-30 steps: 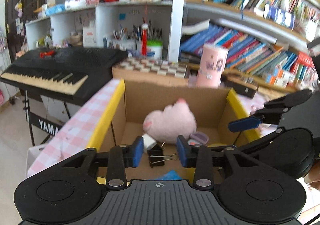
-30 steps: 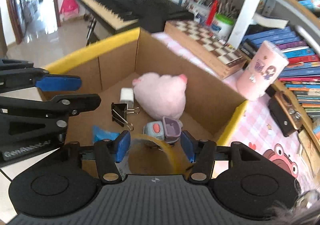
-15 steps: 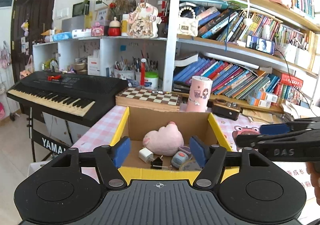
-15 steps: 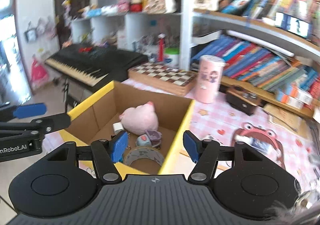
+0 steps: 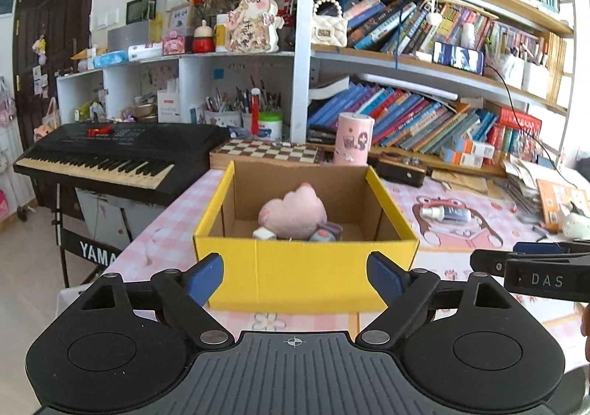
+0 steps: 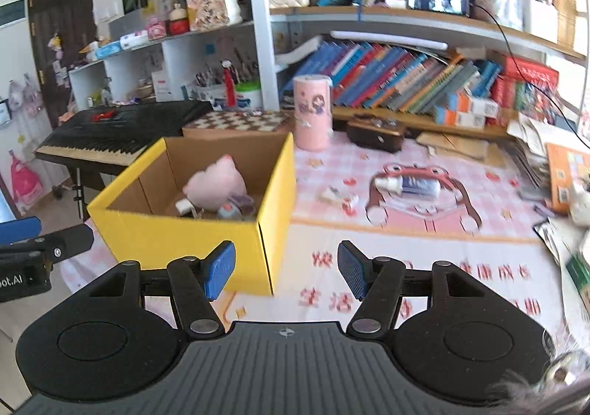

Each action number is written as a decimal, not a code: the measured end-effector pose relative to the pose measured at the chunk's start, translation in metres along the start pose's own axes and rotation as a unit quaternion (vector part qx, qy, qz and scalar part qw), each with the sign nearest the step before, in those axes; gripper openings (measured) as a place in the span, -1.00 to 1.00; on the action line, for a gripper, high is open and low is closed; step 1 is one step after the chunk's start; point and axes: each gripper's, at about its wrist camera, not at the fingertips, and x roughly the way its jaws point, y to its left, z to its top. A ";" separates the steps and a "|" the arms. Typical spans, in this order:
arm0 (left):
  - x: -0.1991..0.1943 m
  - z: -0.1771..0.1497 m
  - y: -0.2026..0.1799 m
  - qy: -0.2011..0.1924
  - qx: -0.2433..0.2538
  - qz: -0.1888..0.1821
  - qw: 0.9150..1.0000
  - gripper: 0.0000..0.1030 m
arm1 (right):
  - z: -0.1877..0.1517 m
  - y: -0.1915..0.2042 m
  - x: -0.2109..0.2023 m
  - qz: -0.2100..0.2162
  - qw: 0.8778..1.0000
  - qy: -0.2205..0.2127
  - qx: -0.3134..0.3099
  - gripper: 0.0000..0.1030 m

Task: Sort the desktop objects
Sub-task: 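Withdraw both open tools from the box back toward the table items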

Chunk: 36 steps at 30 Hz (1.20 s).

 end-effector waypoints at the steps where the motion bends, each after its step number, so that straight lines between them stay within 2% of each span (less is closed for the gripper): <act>1: -0.002 -0.003 0.000 0.002 0.002 0.001 1.000 0.70 | -0.004 0.000 -0.003 -0.004 1.000 0.000 0.003 0.16; 9: -0.019 -0.026 -0.005 0.022 0.013 0.000 1.000 0.74 | -0.036 0.009 -0.018 -0.030 0.999 0.009 0.020 0.21; 15: -0.025 -0.038 -0.002 0.044 0.019 -0.010 0.999 0.75 | -0.054 0.021 -0.023 -0.027 0.999 0.035 0.020 0.30; 19: -0.027 -0.043 -0.001 0.059 0.018 -0.016 0.998 0.83 | -0.059 0.027 -0.025 -0.027 0.999 0.045 0.016 0.39; 36: -0.029 -0.053 -0.003 0.079 0.012 -0.037 0.996 0.86 | -0.069 0.032 -0.034 -0.044 0.997 0.064 0.006 0.62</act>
